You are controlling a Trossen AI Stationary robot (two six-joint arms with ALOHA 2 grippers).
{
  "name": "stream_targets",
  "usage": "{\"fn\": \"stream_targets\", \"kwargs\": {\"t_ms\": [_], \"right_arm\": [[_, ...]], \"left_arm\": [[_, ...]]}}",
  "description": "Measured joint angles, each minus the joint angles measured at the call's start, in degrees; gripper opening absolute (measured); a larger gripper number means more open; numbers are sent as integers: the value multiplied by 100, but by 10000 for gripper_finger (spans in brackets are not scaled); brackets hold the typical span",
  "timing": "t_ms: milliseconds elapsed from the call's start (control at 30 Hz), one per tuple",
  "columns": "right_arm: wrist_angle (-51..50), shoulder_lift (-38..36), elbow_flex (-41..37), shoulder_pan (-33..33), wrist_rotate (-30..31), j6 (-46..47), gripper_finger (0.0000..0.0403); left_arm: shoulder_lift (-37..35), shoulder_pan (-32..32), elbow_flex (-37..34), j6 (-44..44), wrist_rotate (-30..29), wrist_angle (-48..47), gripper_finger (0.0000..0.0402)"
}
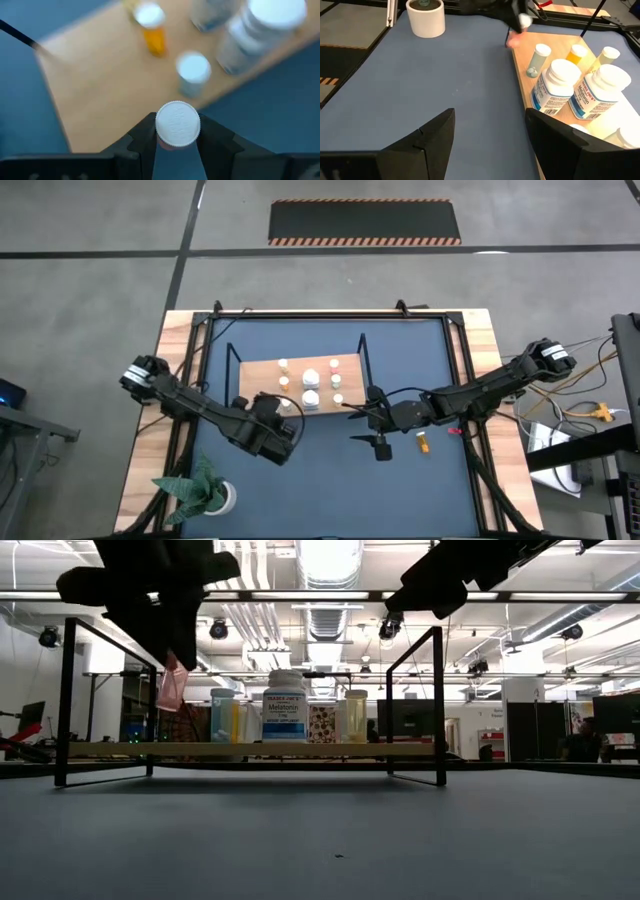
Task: Pick and place medicine bottles onto shelf by color
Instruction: Put the pink pill bottle on the shelf
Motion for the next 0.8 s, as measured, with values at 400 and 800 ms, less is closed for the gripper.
{"fn": "stream_targets", "kwargs": {"t_ms": [400, 800], "right_arm": [[0, 0, -2, 0, -2, -4, 233], [0, 0, -2, -2, -1, -19, 233]], "left_arm": [[10, 0, -502, -238, -690, -235, 107], [38, -17, -715, -171, -587, -199, 107]]}}
